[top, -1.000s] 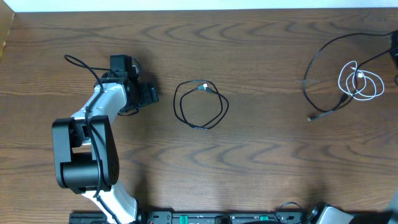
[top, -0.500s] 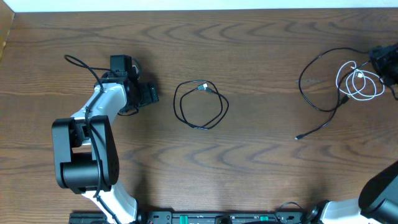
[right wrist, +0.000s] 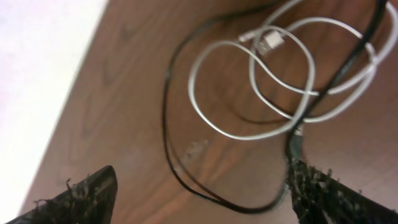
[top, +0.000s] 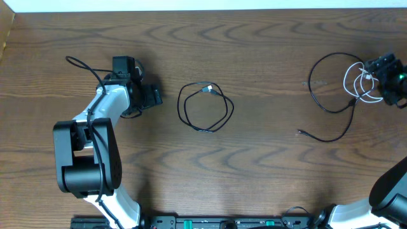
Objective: Untangle cables
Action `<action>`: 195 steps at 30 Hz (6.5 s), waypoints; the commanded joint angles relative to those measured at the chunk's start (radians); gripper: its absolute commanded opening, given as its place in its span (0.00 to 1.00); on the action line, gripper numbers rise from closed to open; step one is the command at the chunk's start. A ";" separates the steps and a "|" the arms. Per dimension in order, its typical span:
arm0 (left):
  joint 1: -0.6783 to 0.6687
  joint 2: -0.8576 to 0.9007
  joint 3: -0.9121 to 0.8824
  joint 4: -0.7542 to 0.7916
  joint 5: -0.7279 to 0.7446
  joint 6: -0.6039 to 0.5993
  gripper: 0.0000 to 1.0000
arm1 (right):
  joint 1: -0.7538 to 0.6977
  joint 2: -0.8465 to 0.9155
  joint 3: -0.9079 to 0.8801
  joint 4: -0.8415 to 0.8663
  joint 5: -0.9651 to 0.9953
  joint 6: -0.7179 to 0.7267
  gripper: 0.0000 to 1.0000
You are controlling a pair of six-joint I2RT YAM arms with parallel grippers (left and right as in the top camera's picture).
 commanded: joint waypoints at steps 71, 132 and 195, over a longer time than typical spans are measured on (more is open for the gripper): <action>-0.042 -0.022 -0.001 0.014 -0.006 -0.013 0.88 | 1.052 0.323 0.198 0.071 0.318 -0.695 0.11; -0.042 -0.022 -0.001 0.014 -0.006 -0.013 0.88 | 1.048 0.348 0.537 -0.445 0.504 -0.623 0.01; -0.042 -0.022 -0.001 0.040 0.299 0.090 0.93 | 0.470 0.127 0.368 -0.558 0.286 -0.320 0.99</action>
